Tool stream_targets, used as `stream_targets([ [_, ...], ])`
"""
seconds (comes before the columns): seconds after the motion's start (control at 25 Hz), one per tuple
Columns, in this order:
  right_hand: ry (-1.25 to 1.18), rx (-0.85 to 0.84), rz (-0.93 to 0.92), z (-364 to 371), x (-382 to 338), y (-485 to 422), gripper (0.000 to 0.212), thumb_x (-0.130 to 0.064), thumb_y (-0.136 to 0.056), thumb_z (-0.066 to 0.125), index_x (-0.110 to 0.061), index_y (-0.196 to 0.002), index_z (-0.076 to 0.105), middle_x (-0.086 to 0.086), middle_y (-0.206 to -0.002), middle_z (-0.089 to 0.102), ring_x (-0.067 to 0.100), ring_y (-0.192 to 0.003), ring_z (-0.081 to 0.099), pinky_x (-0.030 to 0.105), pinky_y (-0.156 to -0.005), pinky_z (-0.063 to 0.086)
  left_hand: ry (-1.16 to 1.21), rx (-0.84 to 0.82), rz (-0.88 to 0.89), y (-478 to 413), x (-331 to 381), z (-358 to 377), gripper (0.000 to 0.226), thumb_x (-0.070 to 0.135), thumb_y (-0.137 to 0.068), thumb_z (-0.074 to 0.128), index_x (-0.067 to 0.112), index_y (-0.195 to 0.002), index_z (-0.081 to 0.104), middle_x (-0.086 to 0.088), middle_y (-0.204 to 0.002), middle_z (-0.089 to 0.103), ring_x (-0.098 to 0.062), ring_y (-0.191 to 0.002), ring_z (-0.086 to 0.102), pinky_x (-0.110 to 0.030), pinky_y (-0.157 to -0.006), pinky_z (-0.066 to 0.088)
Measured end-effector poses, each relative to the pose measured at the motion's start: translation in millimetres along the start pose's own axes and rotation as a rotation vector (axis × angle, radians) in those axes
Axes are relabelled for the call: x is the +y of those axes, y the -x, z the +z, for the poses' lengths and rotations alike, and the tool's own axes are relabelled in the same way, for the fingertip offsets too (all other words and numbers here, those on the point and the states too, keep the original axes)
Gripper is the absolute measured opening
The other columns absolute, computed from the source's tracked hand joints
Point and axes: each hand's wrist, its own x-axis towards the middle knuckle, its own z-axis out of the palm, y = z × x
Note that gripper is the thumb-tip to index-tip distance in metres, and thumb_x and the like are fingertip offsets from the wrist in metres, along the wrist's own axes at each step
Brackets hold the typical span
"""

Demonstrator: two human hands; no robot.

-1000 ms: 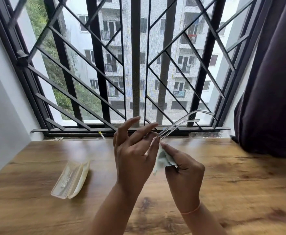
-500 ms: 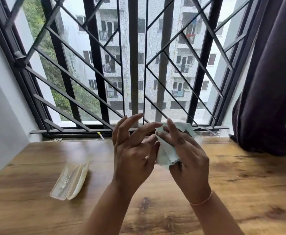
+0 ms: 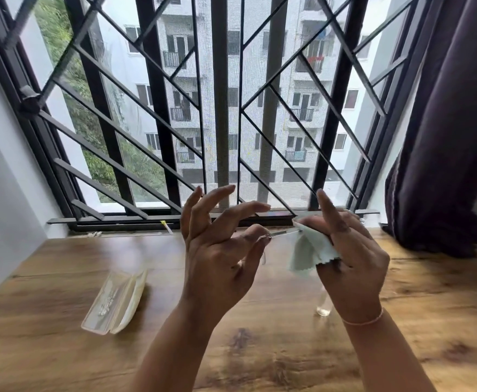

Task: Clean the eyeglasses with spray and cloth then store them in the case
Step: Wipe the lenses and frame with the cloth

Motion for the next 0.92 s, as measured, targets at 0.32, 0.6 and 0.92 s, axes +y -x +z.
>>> stream_targets([
  [0.32, 0.079, 0.156, 0.148, -19, 17, 5, 0.05, 0.018, -0.072, 0.062, 0.01, -0.12, 0.05, 0.002, -0.094, 0.066, 0.026, -0.08, 0.064, 0.045, -0.079, 0.053, -0.002, 0.02, -0.022, 2, -6, -4, 0.006, 0.014, -0.075, 0.072, 0.015, -0.07, 0.075, 0.01, -0.105, 0.064, -0.022, -0.122, 0.041, -0.062, -0.096, 0.031],
  [0.6, 0.002, 0.027, 0.013, 2, -5, 0, 0.034, -0.003, -0.082, 0.064, 0.006, -0.114, 0.056, 0.001, -0.09, 0.068, 0.02, -0.084, 0.065, 0.037, -0.085, 0.053, -0.048, 0.035, 0.002, 0, -3, -1, 0.01, 0.012, -0.076, 0.07, 0.015, -0.067, 0.074, 0.013, -0.107, 0.063, -0.022, -0.121, 0.045, -0.056, -0.105, 0.022],
  [0.92, -0.057, -0.073, -0.074, 22, -15, 2, 0.046, 0.009, -0.067, 0.075, 0.012, -0.11, 0.058, 0.003, -0.088, 0.071, 0.023, -0.084, 0.066, 0.043, -0.081, 0.054, -0.096, 0.021, 0.05, 3, 0, -2, 0.015, 0.013, -0.08, 0.067, 0.016, -0.067, 0.074, 0.012, -0.111, 0.064, -0.02, -0.121, 0.046, -0.052, -0.108, 0.017],
])
